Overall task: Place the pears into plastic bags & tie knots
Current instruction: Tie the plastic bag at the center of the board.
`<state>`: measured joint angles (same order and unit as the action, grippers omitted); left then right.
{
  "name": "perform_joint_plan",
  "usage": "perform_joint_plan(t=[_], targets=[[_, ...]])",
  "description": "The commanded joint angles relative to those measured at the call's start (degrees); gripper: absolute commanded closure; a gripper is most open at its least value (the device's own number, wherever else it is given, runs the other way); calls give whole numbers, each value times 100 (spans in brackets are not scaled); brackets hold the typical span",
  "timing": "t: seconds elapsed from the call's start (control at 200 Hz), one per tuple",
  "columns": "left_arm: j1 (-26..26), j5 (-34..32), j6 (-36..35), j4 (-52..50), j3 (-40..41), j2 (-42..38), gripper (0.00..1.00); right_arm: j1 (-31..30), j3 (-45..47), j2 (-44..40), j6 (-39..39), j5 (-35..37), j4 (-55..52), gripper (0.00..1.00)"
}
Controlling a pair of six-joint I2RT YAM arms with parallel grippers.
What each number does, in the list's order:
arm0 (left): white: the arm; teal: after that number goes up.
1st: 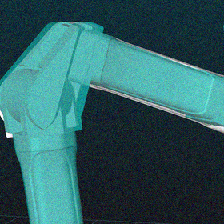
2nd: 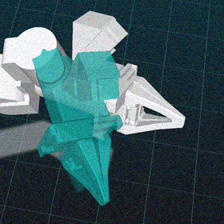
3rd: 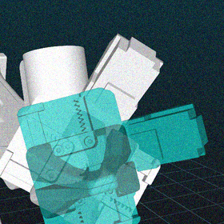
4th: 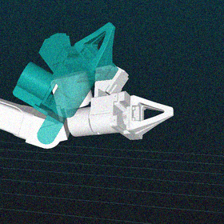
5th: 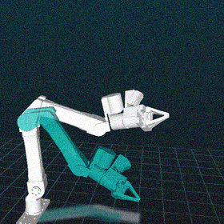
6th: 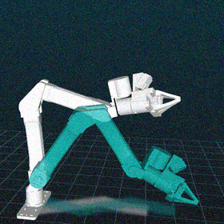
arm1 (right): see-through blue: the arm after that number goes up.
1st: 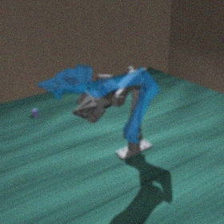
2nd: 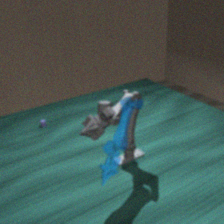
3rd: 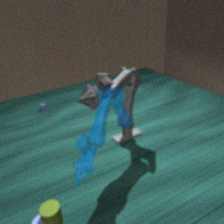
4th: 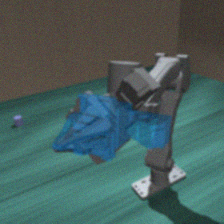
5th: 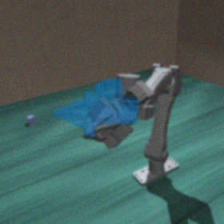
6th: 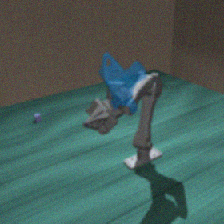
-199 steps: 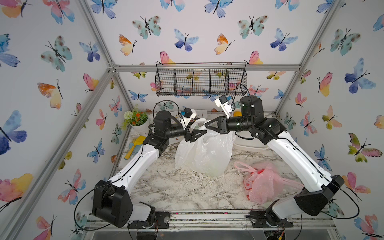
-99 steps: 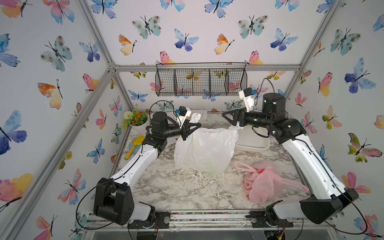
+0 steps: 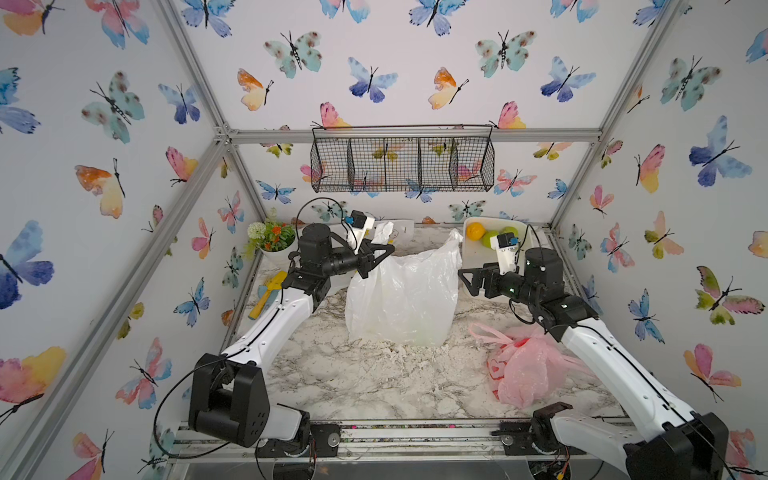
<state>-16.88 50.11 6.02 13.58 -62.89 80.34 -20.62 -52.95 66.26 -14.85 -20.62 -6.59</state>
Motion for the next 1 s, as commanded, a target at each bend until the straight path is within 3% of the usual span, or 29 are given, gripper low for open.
perform_joint_plan(t=[0.0,0.235,0.415,0.716,0.806,0.916,0.996], targets=[[-17,129,-127,-335,-103,-181,93,-30,-103,469,-35,-537,1976,1],[-12,226,-293,-436,-39,-343,86,-30,-195,1338,-122,-1243,3241,8],[1,252,-348,-595,-160,-277,85,-30,-300,1965,-208,-1949,3852,21],[10,231,-337,-654,-166,-221,88,-30,-246,2297,-724,-2313,4889,79],[42,93,-334,-824,-240,-229,88,-30,-207,2224,-778,-2356,4870,97],[80,-386,-595,-1835,-726,-121,90,-219,-68,1758,-556,-2185,4288,97],[58,-624,-995,-3086,-1505,233,93,-770,-301,1415,482,-1506,2854,97]])
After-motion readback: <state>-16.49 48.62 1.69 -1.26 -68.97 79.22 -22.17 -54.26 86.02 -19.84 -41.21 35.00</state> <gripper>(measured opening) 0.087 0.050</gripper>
